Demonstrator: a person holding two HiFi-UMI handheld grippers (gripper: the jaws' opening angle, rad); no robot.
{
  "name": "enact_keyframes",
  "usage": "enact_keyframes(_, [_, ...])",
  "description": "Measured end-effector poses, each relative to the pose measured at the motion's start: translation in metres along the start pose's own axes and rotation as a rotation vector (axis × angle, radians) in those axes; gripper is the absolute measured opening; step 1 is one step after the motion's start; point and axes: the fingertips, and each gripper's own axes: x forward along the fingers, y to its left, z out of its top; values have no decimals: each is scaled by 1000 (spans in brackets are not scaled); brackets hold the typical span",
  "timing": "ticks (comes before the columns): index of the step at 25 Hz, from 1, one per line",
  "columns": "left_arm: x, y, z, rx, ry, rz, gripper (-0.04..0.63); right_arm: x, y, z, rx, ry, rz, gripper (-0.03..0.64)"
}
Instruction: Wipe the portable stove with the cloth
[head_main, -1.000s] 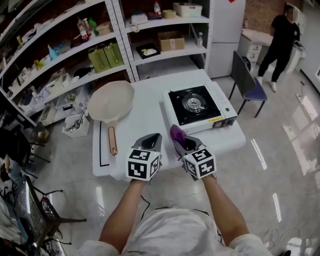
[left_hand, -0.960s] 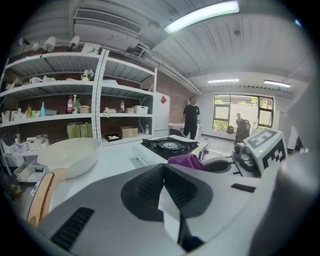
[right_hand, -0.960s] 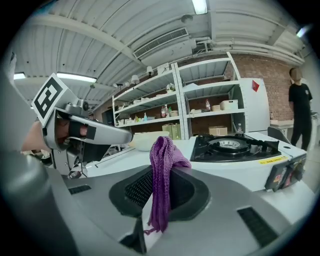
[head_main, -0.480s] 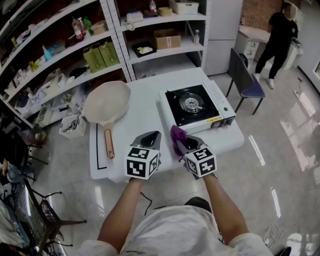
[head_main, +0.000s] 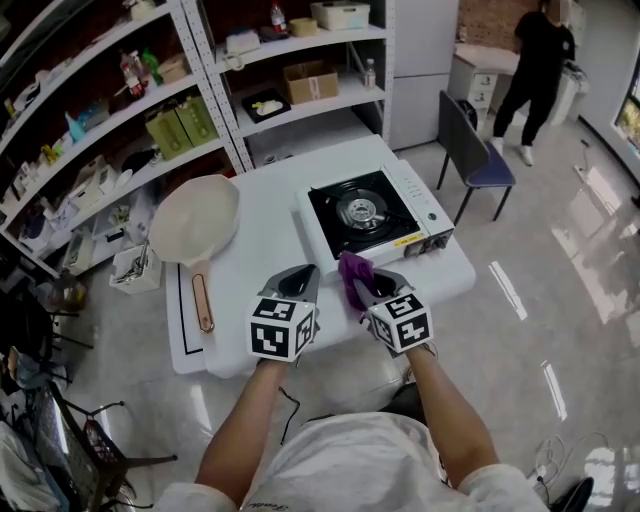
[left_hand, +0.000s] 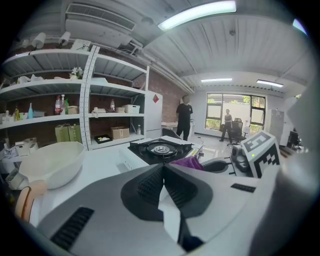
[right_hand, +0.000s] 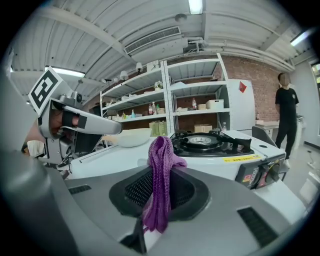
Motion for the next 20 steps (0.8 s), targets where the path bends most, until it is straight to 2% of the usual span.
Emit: enact_keyframes(20, [64,-46,20,-18,24,62,5,-34,-98,-9,5,5,0,61])
